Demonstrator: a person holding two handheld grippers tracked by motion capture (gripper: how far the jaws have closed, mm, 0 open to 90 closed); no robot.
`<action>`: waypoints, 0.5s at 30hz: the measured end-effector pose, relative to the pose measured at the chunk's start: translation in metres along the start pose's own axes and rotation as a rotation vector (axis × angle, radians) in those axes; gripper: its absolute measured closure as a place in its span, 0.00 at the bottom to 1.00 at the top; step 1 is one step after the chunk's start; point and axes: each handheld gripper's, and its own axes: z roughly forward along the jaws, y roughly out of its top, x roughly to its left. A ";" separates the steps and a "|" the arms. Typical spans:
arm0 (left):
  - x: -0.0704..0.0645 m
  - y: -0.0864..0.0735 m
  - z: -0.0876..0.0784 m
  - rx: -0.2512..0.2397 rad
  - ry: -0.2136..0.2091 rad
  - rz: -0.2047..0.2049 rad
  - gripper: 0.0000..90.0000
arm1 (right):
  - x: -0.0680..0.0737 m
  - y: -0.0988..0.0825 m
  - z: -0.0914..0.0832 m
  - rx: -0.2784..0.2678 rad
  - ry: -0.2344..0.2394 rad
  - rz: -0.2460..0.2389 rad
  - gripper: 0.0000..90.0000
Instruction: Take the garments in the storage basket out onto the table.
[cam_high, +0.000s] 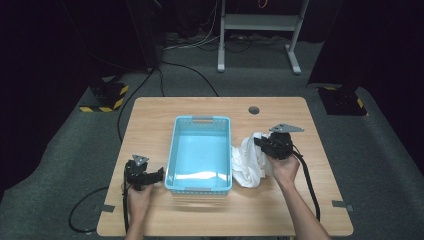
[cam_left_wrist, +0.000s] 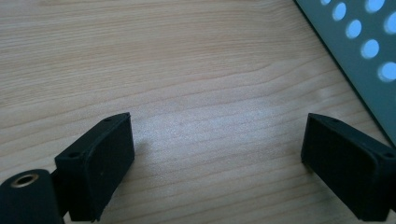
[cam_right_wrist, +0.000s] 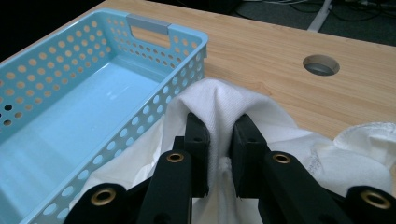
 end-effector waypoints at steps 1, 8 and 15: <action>0.000 0.000 0.000 0.000 0.000 0.000 0.11 | 0.001 0.000 0.001 0.001 0.001 0.002 0.87; 0.000 0.000 0.000 0.000 0.000 -0.001 0.11 | 0.004 -0.002 0.007 0.014 0.008 -0.006 0.86; 0.000 0.000 0.000 0.000 0.000 -0.001 0.11 | 0.005 -0.004 0.013 0.034 0.005 -0.009 0.85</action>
